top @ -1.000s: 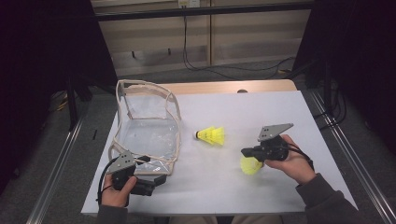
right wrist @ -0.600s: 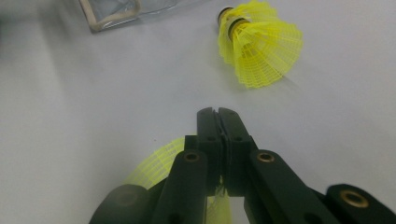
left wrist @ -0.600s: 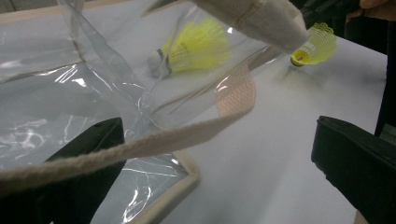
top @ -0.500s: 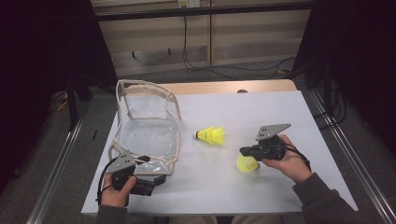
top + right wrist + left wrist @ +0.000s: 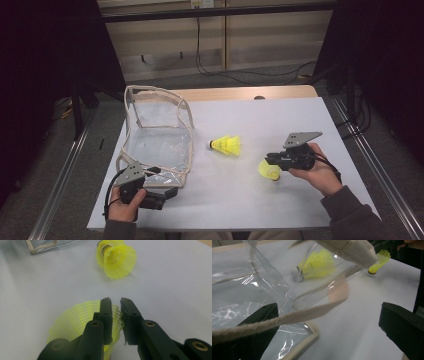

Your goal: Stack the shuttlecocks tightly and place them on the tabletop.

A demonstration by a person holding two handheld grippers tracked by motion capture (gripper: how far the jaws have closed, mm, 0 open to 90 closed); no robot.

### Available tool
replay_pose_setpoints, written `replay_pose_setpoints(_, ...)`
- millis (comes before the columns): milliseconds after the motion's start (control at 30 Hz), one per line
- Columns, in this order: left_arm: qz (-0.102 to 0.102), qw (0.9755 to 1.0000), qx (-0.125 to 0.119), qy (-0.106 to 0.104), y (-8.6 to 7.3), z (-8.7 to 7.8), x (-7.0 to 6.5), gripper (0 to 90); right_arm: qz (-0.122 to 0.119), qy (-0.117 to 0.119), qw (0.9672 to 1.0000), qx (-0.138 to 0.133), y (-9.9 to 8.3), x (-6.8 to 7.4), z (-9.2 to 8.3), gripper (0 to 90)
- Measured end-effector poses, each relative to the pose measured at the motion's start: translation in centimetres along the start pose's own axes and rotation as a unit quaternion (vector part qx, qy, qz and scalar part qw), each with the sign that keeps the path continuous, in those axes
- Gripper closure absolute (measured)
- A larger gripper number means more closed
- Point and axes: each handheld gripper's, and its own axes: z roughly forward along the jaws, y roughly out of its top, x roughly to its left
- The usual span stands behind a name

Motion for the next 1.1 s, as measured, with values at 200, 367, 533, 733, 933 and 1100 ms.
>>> replay_pose_setpoints(200, 0.000, 1.0000, 0.000, 0.001, 0.0, 0.0, 0.0, 3.1, 0.009, -0.021, 0.9997, -0.003, -0.7, -0.9, -0.8, 79.1)
replay_pose_setpoints(367, 0.000, 1.0000, 0.000, 0.000, 0.0, 0.0, 0.0, 3.1, 0.010, -0.035, 0.9993, -0.001, -1.2, -1.3, -1.3, 76.6)
replay_pose_setpoints(533, -0.001, 1.0000, -0.001, 0.001, 0.0, 0.0, 0.0, 3.1, 0.016, -0.051, 0.9985, -0.003, -1.6, -1.7, -1.9, 74.3)
replay_pose_setpoints(733, -0.001, 1.0000, -0.001, 0.002, 0.0, 0.0, 0.0, 3.1, 0.015, -0.067, 0.9976, -0.007, -1.8, -2.0, -2.2, 77.9)
replay_pose_setpoints(933, -0.001, 1.0000, -0.002, 0.001, 0.0, 0.1, 0.0, 3.1, 0.007, -0.059, 0.9982, 0.008, -1.9, -1.9, -2.2, 90.0)
replay_pose_setpoints(1100, -0.001, 1.0000, -0.002, 0.001, 0.0, 0.1, 0.0, 3.1, 0.012, -0.058, 0.9982, 0.010, -2.2, -2.0, -2.0, 90.0)
